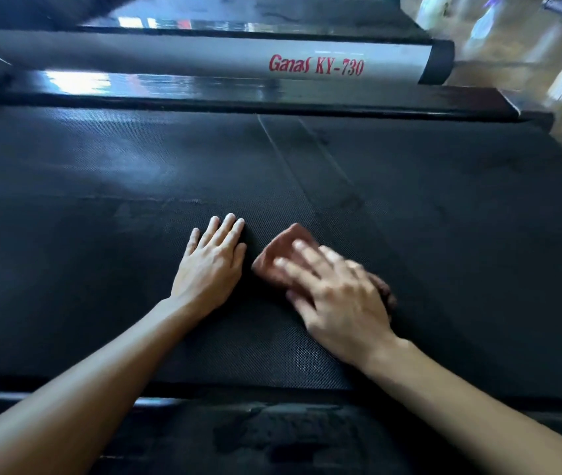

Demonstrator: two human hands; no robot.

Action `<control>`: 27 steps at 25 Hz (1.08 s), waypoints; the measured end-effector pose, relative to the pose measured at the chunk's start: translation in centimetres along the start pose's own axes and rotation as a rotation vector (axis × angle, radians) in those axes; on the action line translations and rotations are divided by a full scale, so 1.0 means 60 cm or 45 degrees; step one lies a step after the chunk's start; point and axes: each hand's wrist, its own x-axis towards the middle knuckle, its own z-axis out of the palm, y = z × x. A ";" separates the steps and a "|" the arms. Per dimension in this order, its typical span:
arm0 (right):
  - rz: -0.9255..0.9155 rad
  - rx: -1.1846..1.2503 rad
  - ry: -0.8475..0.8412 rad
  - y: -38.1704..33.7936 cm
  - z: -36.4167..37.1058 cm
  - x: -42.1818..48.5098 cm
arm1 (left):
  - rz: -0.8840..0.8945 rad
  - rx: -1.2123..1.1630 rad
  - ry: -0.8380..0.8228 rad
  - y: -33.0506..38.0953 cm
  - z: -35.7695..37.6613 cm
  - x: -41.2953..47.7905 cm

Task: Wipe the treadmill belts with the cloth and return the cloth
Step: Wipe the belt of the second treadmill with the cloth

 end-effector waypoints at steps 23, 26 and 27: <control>0.241 -0.032 -0.020 0.084 -0.065 -0.064 | 0.087 0.002 0.001 0.111 0.013 0.029; -0.224 0.020 -0.023 0.095 -0.072 -0.122 | 0.062 0.004 -0.028 0.149 0.025 0.052; -0.361 0.032 -0.046 0.114 -0.075 -0.128 | 0.028 0.005 -0.040 0.156 0.027 0.060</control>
